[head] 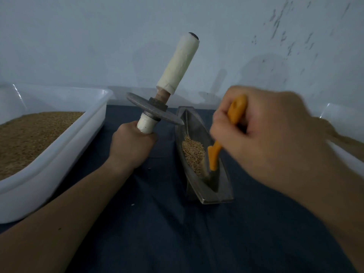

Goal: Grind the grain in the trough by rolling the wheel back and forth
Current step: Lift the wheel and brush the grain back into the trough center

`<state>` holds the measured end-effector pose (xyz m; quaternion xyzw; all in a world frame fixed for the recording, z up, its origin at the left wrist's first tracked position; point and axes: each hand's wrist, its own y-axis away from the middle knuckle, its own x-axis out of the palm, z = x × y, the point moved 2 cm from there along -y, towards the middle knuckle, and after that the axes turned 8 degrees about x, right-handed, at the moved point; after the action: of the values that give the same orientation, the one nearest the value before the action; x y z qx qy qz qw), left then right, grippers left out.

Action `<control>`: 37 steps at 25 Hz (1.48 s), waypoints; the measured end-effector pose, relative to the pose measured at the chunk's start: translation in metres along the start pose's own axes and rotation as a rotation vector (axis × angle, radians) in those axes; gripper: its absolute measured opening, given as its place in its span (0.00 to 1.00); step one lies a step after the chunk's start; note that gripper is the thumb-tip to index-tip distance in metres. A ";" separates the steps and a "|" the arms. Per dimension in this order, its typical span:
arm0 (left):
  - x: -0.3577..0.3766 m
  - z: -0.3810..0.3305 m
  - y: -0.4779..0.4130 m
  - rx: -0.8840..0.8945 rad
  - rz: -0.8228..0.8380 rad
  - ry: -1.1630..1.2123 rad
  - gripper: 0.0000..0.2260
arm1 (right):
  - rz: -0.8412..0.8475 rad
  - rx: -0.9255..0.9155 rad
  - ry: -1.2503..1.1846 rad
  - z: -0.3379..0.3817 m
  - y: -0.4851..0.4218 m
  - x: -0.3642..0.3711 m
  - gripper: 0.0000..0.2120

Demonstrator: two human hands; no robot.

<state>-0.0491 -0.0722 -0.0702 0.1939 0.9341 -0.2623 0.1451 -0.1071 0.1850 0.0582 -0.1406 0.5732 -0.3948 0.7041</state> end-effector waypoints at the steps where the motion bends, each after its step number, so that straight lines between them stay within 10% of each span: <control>1: 0.000 0.000 0.000 0.004 -0.001 -0.004 0.07 | 0.043 0.022 0.023 -0.002 0.002 0.011 0.13; 20: -0.001 -0.011 0.005 0.041 0.053 -0.085 0.04 | -0.057 0.070 -0.055 -0.036 -0.013 0.033 0.12; 31: 0.000 -0.007 0.005 0.072 0.051 -0.133 0.04 | -0.337 0.582 -0.805 -0.124 -0.002 -0.009 0.10; 37: 0.001 -0.009 0.007 0.099 0.069 -0.167 0.05 | -0.112 0.491 -0.308 -0.195 0.005 0.022 0.09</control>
<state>-0.0488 -0.0611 -0.0664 0.2102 0.8975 -0.3181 0.2215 -0.2837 0.2222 -0.0191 -0.0553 0.3384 -0.5340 0.7729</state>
